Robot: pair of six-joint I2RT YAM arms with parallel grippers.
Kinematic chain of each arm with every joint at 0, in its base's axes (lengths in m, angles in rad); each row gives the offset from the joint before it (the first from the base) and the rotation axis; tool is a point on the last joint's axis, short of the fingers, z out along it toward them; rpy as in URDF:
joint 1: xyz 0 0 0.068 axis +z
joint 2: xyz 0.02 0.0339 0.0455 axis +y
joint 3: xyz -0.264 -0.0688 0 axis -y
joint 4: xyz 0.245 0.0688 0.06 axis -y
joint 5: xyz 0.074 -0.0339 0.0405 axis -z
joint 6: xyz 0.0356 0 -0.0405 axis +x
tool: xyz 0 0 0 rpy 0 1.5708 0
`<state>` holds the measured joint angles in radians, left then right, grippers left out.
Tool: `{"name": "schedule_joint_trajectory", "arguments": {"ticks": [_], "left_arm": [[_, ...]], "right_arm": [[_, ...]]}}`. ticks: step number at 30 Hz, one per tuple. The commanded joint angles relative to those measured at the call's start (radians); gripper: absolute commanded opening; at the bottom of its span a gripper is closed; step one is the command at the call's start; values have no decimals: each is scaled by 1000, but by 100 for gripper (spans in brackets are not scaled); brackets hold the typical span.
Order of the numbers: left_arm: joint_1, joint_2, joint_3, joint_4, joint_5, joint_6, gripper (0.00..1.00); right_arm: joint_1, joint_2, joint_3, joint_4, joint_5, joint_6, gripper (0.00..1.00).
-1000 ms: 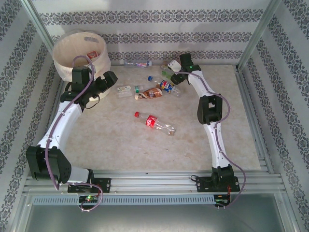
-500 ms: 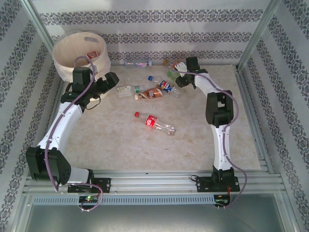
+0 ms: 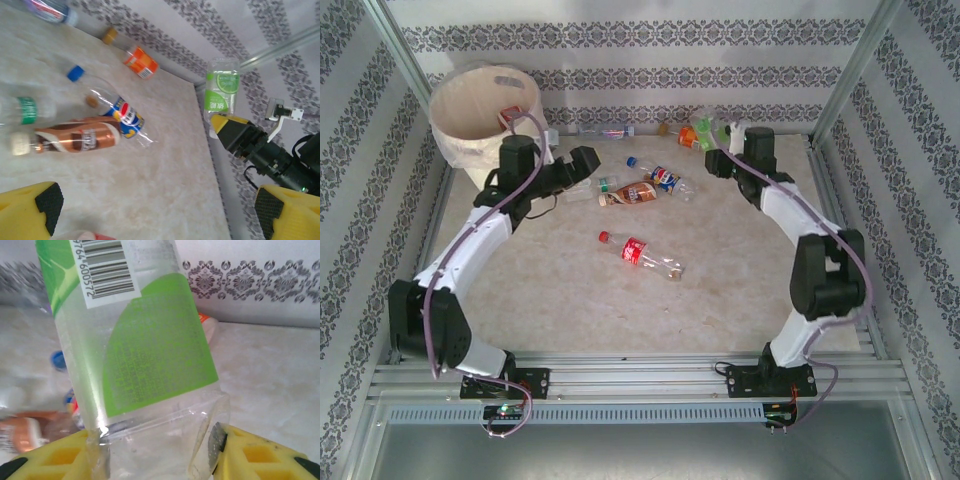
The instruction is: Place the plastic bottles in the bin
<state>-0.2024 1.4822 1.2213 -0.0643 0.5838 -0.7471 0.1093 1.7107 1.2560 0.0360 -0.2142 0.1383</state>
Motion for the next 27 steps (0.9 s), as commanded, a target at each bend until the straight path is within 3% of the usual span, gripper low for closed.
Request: {"name": "schedule_joint_trajectory", "arguments": {"ticks": [1, 5, 12, 22, 27], "left_arm": [[-55, 43, 29, 128, 80, -54, 100], [-128, 116, 115, 71, 89, -3, 100], [-202, 208, 195, -25, -68, 15, 100], [-239, 301, 303, -151, -213, 53, 100], [-243, 334, 335, -168, -194, 32, 99]], "right_arm": [[44, -94, -124, 165, -103, 212, 35], [144, -179, -238, 170, -71, 249, 34], [290, -226, -283, 103, -72, 239, 36], [347, -192, -230, 65, -170, 188, 36], [363, -181, -212, 71, -175, 184, 36]]}}
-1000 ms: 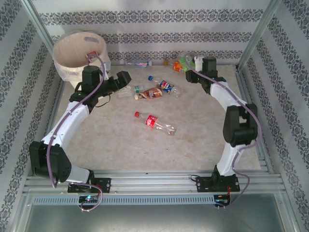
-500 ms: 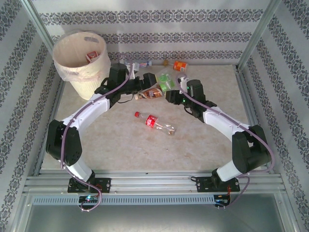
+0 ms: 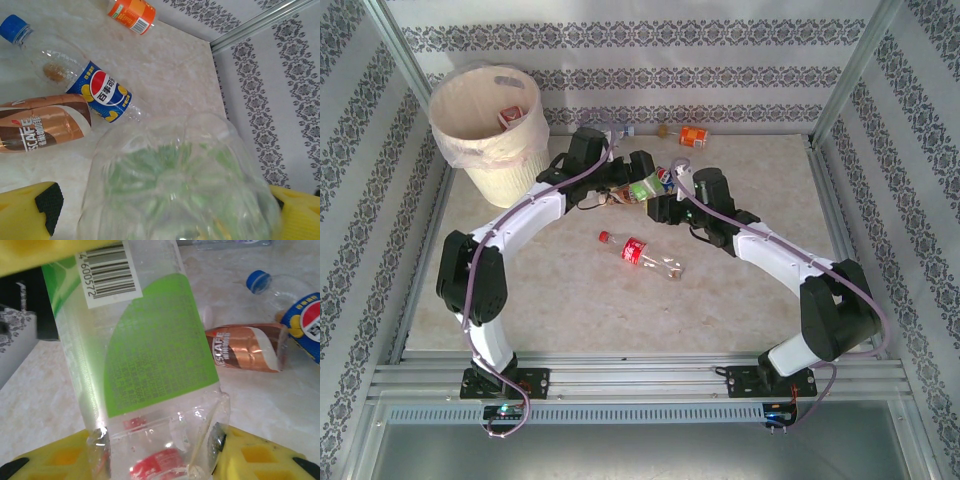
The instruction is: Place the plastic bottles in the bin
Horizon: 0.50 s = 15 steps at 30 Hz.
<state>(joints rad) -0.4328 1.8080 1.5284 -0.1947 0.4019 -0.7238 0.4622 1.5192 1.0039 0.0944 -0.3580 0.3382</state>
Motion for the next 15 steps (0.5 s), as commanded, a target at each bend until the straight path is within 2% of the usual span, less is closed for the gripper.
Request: {"name": "schedule_joint_trajectory", "arguments": {"ticks": [1, 5, 8, 11, 15], "left_arm": [[-12, 8, 23, -25, -3, -1, 95], [-13, 14, 8, 29, 47, -51, 76], [-12, 9, 10, 27, 38, -59, 64], [-10, -6, 11, 21, 20, -54, 58], [-4, -31, 9, 0, -10, -39, 56]], "right_arm": [[10, 17, 46, 10, -40, -16, 36], [14, 30, 63, 8, -52, -18, 37], [15, 33, 67, 14, -65, -15, 40], [13, 31, 71, 10, -96, -26, 54], [3, 2, 64, 17, -128, -56, 74]]}}
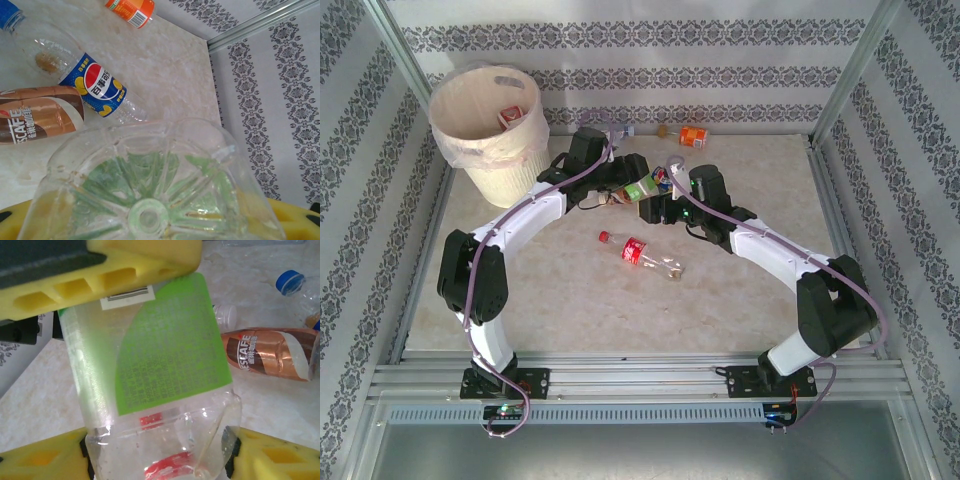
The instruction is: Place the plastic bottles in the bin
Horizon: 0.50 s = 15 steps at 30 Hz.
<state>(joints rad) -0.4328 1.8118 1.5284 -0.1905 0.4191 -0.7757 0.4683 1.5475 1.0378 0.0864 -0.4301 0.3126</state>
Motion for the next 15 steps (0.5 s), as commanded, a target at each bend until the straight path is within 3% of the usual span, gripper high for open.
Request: {"name": "schedule_joint_trajectory", "arguments": {"ticks": [1, 7, 15], "left_arm": [[0, -40, 9, -9, -31, 15, 56], [30, -75, 25, -65, -48, 59, 55], [92, -157, 71, -166, -151, 178, 54]], "right_arm": [[-8, -36, 26, 29, -63, -36, 76], [-37, -134, -31, 121, -14, -12, 98], [-84, -245, -116, 210, 226, 130, 98]]}}
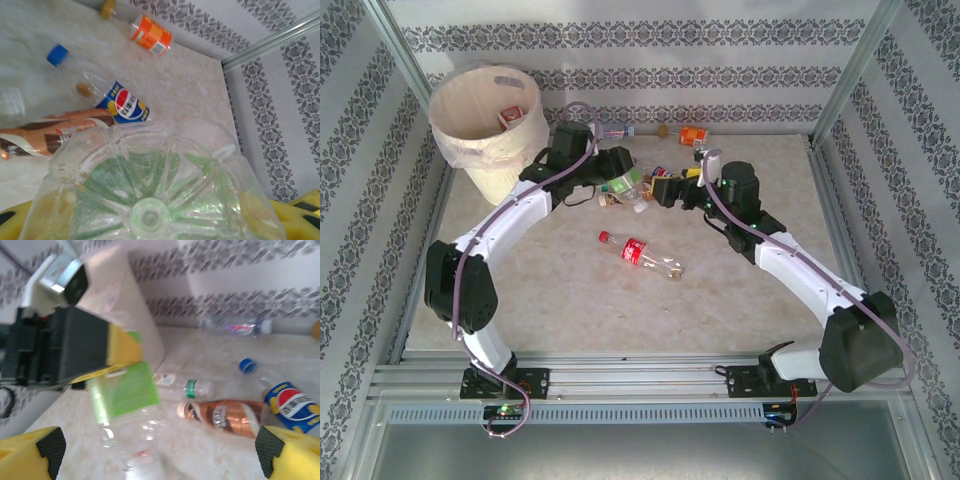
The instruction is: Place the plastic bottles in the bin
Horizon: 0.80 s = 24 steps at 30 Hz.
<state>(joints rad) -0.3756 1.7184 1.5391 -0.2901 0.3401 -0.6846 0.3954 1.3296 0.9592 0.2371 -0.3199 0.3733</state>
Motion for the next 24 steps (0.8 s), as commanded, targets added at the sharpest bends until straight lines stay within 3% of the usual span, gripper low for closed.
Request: {"name": "schedule_joint_trajectory", "arguments": {"ticks": [1, 7, 17, 24], "left_arm": [[46, -76, 69, -83, -102, 103, 54], [143, -152, 100, -69, -176, 155, 54], [234, -115, 342, -50, -383, 331, 55], [349, -22, 414, 92, -422, 192, 55]], "right_arm": [[-13, -36, -45, 59, 144, 76, 98], [-39, -74, -98, 74, 255, 148, 98], [-65, -79, -124, 82, 280, 194, 98], [-66, -75, -115, 78, 272, 199, 98]]}}
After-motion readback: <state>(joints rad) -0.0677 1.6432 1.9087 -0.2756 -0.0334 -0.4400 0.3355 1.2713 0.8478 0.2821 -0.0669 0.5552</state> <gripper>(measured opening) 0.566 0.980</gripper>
